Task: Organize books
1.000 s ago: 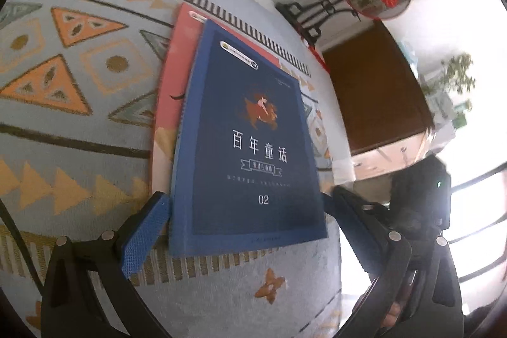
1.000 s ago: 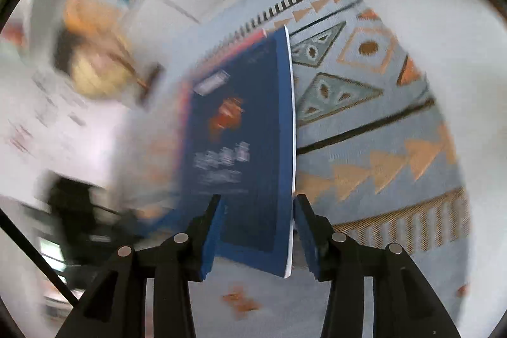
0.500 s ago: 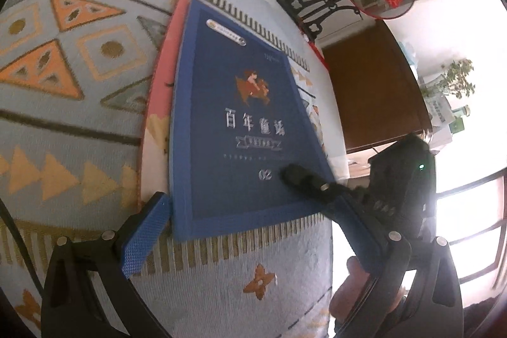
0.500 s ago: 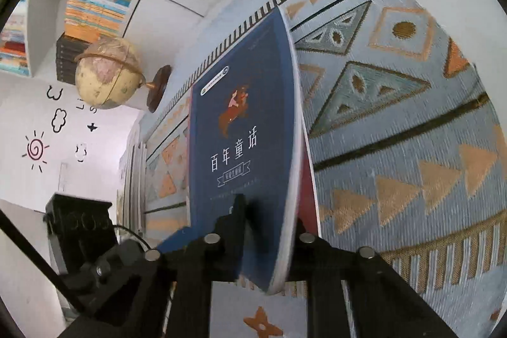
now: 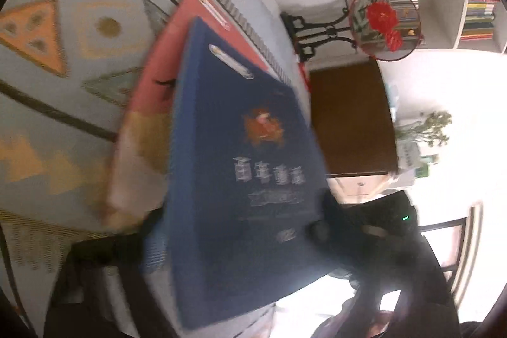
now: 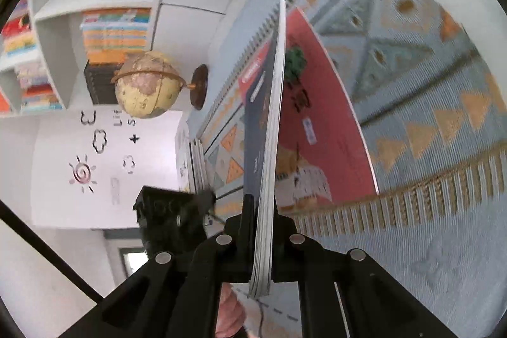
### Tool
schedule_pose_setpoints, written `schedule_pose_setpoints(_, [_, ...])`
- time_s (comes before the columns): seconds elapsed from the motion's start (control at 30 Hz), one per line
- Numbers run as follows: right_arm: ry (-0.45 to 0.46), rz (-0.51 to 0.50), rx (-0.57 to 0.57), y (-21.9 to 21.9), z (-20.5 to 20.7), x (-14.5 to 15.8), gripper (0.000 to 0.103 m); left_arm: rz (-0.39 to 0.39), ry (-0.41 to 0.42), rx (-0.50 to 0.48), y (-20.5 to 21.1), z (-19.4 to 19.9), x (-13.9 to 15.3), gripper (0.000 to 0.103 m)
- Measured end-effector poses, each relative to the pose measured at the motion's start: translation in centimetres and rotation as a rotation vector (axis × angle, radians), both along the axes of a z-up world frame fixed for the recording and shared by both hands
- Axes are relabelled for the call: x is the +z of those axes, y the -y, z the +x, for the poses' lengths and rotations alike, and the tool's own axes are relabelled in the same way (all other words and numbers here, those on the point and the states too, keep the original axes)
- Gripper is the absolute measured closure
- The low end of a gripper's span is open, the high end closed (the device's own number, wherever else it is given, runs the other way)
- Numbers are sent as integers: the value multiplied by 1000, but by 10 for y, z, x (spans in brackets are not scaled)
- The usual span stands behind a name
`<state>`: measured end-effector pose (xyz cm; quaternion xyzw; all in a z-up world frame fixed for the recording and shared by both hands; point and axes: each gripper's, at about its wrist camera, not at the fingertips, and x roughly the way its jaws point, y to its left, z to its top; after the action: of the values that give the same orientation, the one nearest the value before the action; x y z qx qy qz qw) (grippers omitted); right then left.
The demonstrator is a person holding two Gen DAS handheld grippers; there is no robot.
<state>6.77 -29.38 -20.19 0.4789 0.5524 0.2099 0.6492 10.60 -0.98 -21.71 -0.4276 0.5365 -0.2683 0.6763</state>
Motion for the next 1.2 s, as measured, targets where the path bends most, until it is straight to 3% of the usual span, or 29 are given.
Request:
schedule_pose_setpoints(0.1, [-14,-83,6,2,-4,-4,96,65,61,-23,13,-5,9,32])
schedule_pose_setpoints(0.2, [40,-201,51,2,-4,6,95,98,121,-40,20,-11,24,35])
schedule_pose_setpoints(0.43, [333,-581,274,-45,-17,53,91,189,182,-30,19,-19,45,35])
schedule_pose_setpoints(0.5, [391,-638,322,-54,-26,55,90,190,178,-17,14,-23,45,35])
schedule_pose_setpoints(0.63, [482,-686,392,-71,-40,61,90,220,200,14,3,-42,57,35])
schedule_pose_setpoints(0.8, [660,-769,492,-110,-65,86,89,251,239,110,-31,-72,88,35])
schedule_pose_setpoints(1.03, [817,-709,532,-179,-79,126,89,322,315,246,-108,-100,141,35])
schedule_pose_setpoints(1.2, [908,-681,546,-252,-80,150,88,355,362,305,-177,-104,164,31])
